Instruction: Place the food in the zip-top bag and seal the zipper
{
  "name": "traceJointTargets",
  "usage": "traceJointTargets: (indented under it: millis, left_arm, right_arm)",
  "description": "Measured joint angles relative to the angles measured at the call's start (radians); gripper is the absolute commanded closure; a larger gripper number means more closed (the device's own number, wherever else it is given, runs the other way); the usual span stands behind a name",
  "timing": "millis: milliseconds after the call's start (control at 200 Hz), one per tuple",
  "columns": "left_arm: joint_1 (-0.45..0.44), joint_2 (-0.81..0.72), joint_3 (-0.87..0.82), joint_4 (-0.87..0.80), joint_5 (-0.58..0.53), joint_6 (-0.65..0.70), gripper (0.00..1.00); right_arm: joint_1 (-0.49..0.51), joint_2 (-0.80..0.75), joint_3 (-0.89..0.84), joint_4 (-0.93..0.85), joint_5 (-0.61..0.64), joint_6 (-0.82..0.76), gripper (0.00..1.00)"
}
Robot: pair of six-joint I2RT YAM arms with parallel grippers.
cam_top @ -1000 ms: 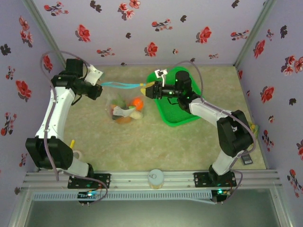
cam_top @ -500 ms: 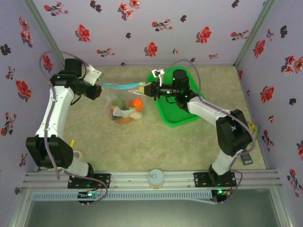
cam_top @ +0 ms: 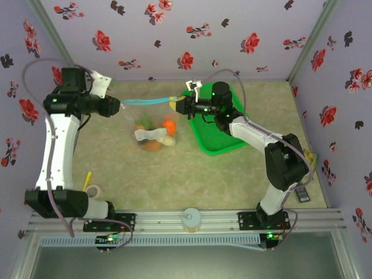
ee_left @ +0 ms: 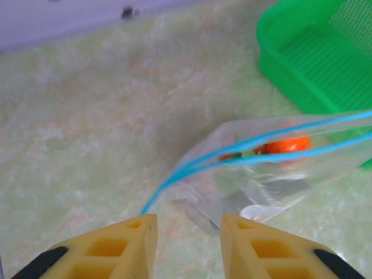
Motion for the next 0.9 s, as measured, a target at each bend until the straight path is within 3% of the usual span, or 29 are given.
traceJointTargets:
  millis: [250, 470, 675, 900]
  left_arm:
    - [-0.034, -0.073, 0.103, 0.047, 0.145, -0.028, 0.58]
    - [-0.171, 0.066, 0.177, 0.049, 0.188, 0.038, 0.55]
    - [-0.299, 0.242, 0.329, 0.009, 0.143, 0.139, 0.51]
    - [-0.341, 0.362, 0.486, -0.052, 0.117, 0.224, 0.51]
  right_arm:
    - [0.001, 0.09, 0.064, 0.148, -0.084, 0.161, 1.0]
    - [0.001, 0.175, 0.119, 0.322, -0.159, 0.365, 1.0]
    - [0.001, 0.173, 0.136, 0.24, -0.186, 0.33, 1.0]
    - [0.002, 0.15, 0.156, 0.003, -0.186, 0.172, 1.0]
